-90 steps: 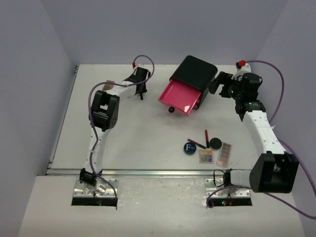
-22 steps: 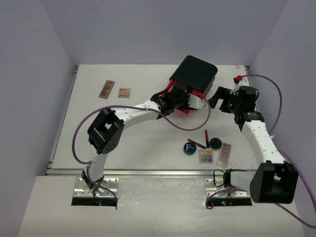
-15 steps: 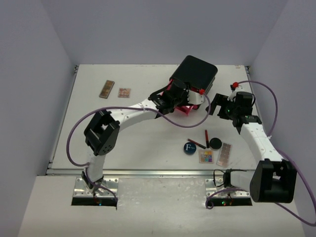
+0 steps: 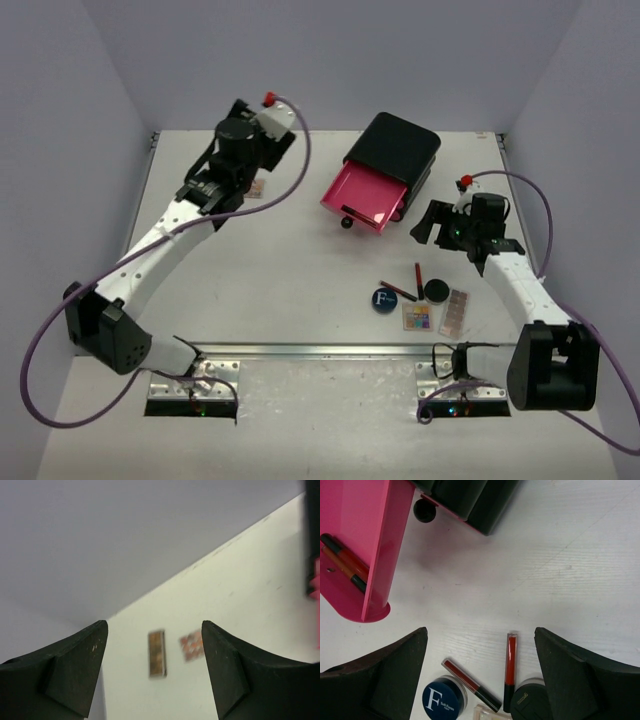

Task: Organize the makeup

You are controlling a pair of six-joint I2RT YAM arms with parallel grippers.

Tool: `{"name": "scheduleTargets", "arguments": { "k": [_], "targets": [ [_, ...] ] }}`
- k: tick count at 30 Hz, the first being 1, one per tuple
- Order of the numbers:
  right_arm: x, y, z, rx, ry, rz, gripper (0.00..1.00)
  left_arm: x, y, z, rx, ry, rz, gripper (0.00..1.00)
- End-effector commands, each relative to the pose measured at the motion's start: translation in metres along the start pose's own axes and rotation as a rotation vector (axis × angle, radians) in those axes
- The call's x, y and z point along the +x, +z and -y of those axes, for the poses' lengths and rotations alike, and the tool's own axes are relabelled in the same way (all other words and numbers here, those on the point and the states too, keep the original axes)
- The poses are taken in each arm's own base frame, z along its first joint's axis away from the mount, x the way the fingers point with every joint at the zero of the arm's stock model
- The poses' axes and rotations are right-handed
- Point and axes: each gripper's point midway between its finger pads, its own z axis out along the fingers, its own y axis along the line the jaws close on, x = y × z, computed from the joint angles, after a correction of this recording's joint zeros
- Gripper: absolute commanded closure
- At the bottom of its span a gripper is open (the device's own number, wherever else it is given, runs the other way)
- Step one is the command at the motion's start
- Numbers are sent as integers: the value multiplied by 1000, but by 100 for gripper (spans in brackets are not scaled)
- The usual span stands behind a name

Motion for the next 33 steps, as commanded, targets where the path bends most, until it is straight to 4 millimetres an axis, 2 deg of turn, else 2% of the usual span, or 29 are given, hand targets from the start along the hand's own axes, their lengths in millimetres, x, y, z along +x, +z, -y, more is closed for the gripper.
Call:
{"name": "scheduleTargets", "arguments": {
  "k": [1, 2, 4, 5, 6, 9, 12, 17, 23, 26, 31, 33],
  "targets": [
    [3, 7, -16, -37, -60, 5, 13, 97, -25, -24, -47, -193, -176, 27],
    [9, 10, -20, -45, -72, -10, 13, 109, -32, -37, -77, -218, -185, 26],
    [17, 14, -24, -55, -85, -32, 13, 137, -43, -38, -81, -260, -210, 26],
    [22, 17, -25, -66, -82, -47, 13, 152, -46, -48, -104, -277, -227, 26],
    [27, 20, -25, -72, -65, -56, 13, 172, -51, -47, -115, -287, -256, 26],
    [41, 25, -22, -74, -44, -77, 13, 199, -60, -59, -176, -311, -274, 26],
    [52, 29, -16, -55, -28, -108, 13, 227, -65, -52, -191, -326, -307, 26],
    [61, 34, -8, -9, -35, -167, 13, 237, -60, -43, -183, -344, -277, 24],
    [65, 37, 4, 70, -69, -186, 16, 259, -57, -27, -162, -361, -303, 23],
    [69, 38, 4, 71, -66, -192, 17, 260, -56, -23, -144, -363, -303, 22],
    [74, 40, 11, 100, -65, -212, 18, 250, -56, -26, -138, -375, -278, 22],
    [75, 42, 12, 103, -63, -220, 23, 247, -58, -28, -141, -376, -267, 22]
  ]
}}
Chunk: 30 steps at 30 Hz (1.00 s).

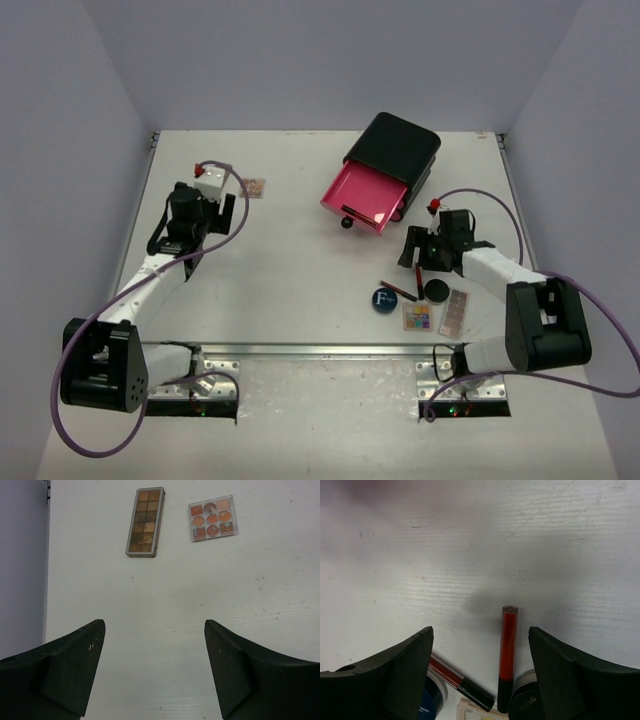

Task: Organize the makeup

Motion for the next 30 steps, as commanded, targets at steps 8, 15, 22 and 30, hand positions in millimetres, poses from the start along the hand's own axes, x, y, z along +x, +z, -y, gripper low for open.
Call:
{"name": "scheduleTargets", "arguments": {
  "k": [8, 15, 22, 30],
  "targets": [
    [-6, 2, 10, 112, -56, -8, 33, -34, -10, -12, -29, -33, 122, 21],
    [11, 9, 24, 208, -86, -85, 41, -38, -11, -13, -31, -34, 135, 21],
    [16, 15, 31, 238, -90, -108, 83, -40, -12, -14, -35, -33, 140, 21],
    [-43, -7, 22, 245, -159, 84, 100, -36, -11, -16, -39, -31, 136, 21]
  ]
}}
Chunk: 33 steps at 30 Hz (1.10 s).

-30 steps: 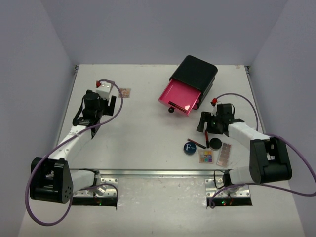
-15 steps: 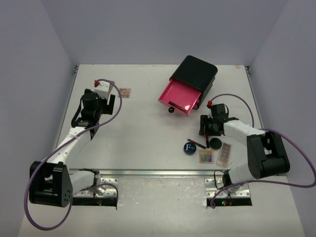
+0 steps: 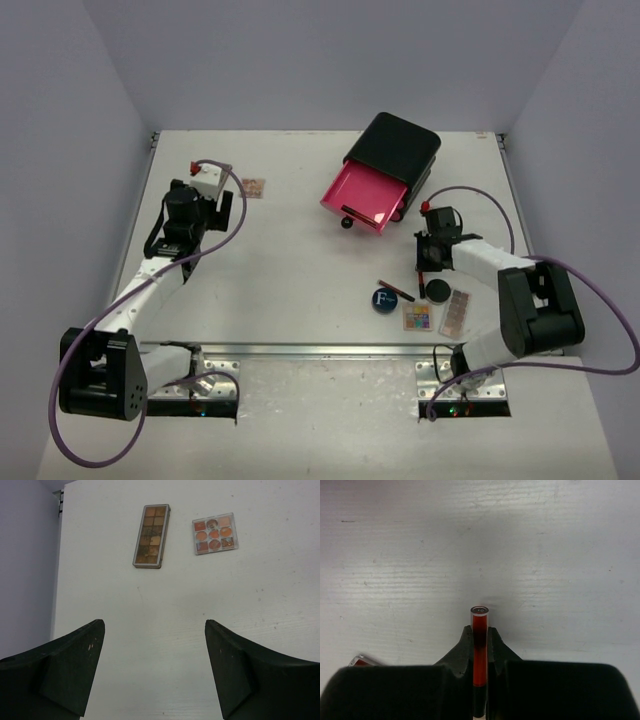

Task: Organize the makeup

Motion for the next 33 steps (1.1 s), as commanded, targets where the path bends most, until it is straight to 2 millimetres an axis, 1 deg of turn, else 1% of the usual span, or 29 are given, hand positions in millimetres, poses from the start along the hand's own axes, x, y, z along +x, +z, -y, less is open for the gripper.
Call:
{"name": "scheduleTargets", "arguments": {
  "k": [1, 3, 5, 8, 10, 11, 15, 16, 17, 18, 21, 22, 23, 24, 25, 26, 27, 29, 31, 33],
  "targets": [
    [-68, -32, 1, 23, -48, 225, 100, -20, -2, -10, -27, -20, 80, 21],
    [-94, -51, -1, 16, -72, 326, 100, -17, 0, -10, -27, -13, 75, 21],
    [-114, -68, 0, 24, -92, 409, 100, -13, 2, -10, -32, -4, 61, 21],
    [-147, -100, -1, 28, -96, 538, 100, -2, 6, -12, -37, 5, 36, 21],
    [-164, -120, -2, 26, -104, 601, 100, 3, 7, -11, -34, 3, 33, 21],
    [-176, -133, -3, 23, -109, 645, 100, 7, 6, -11, -33, -1, 32, 21],
    [-212, -183, -14, -20, -147, 789, 100, -2, 2, -3, 10, -32, 87, 21],
    [-213, -184, -17, -34, -152, 794, 100, -5, 0, -4, 8, -33, 97, 21],
    [-222, -198, -24, -68, -165, 843, 100, -6, -3, -2, 14, -39, 121, 21],
    [-229, -208, -32, -109, -185, 882, 100, -12, -6, -3, 12, -45, 149, 21],
    [-244, -231, -54, -219, -228, 965, 100, -11, -12, -2, 5, -56, 195, 21],
    [-248, -236, -60, -245, -240, 981, 100, -14, -14, -3, 2, -60, 219, 21],
    [-249, -235, -65, -268, -253, 981, 100, -11, -14, -2, 5, -60, 215, 21],
    [-255, -235, -72, -290, -268, 986, 100, -13, -14, -2, 3, -64, 231, 21],
    [-260, -242, -82, -323, -296, 1002, 100, -11, -13, -1, 4, -69, 231, 21],
    [-262, -233, -93, -347, -331, 982, 100, -9, -12, 0, 7, -73, 229, 21],
    [-265, -237, -95, -351, -337, 993, 100, -7, -10, 1, 9, -73, 224, 21],
    [-272, -231, -120, -384, -411, 997, 100, -3, -6, 2, 7, -74, 210, 21],
    [-278, -216, -139, -382, -509, 991, 100, 0, -6, -1, -11, -79, 216, 20],
    [-280, -214, -155, -421, -564, 990, 100, 3, -6, -1, -18, -76, 218, 20]
  ]
}}
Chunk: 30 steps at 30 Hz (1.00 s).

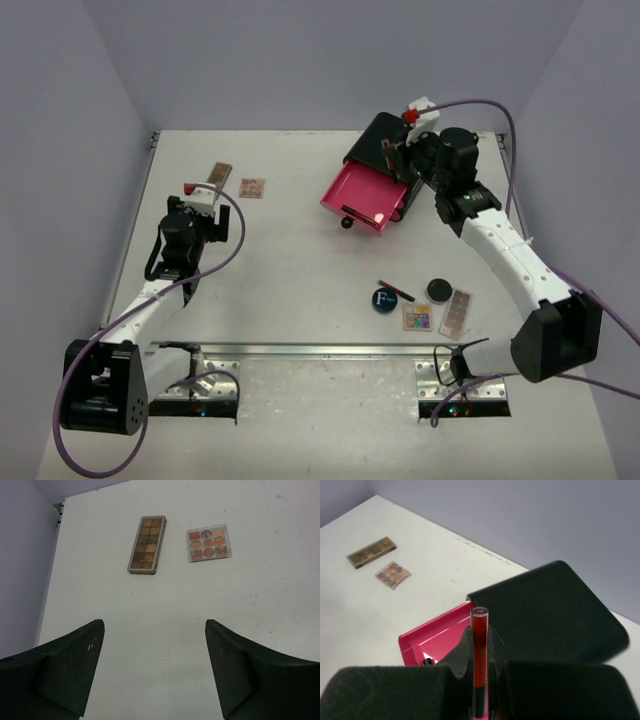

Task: Organize the makeup

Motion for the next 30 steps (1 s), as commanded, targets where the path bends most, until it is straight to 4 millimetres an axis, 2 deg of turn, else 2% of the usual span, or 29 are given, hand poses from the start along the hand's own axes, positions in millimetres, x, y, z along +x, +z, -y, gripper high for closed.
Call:
{"name": "scheduleTargets", "arguments": {
  "k": [1, 7, 9, 11, 14, 19, 28, 30],
  "targets": [
    [-19, 33, -33, -174, -153, 61, 100, -11, 2, -7, -37, -18, 79, 20],
    [26, 67, -48, -234, -258, -65, 100, -4, 4, -8, -41, -6, 60, 20],
    [45, 77, -58, -255, -343, -113, 100, -4, 3, -9, -48, -1, 61, 20],
    [60, 84, -65, -258, -394, -158, 100, -3, 4, -9, -49, 3, 60, 20],
    [82, 90, -70, -249, -452, -222, 95, 0, 4, -8, -46, 7, 54, 20],
    [92, 89, -63, -202, -482, -241, 84, 0, 5, -10, -55, 7, 51, 20],
    [100, 88, -53, -144, -452, -312, 41, -3, 3, -10, -55, 9, 66, 20],
    [94, 84, -50, -122, -442, -311, 37, -4, 3, -10, -51, 8, 66, 20]
  ]
}}
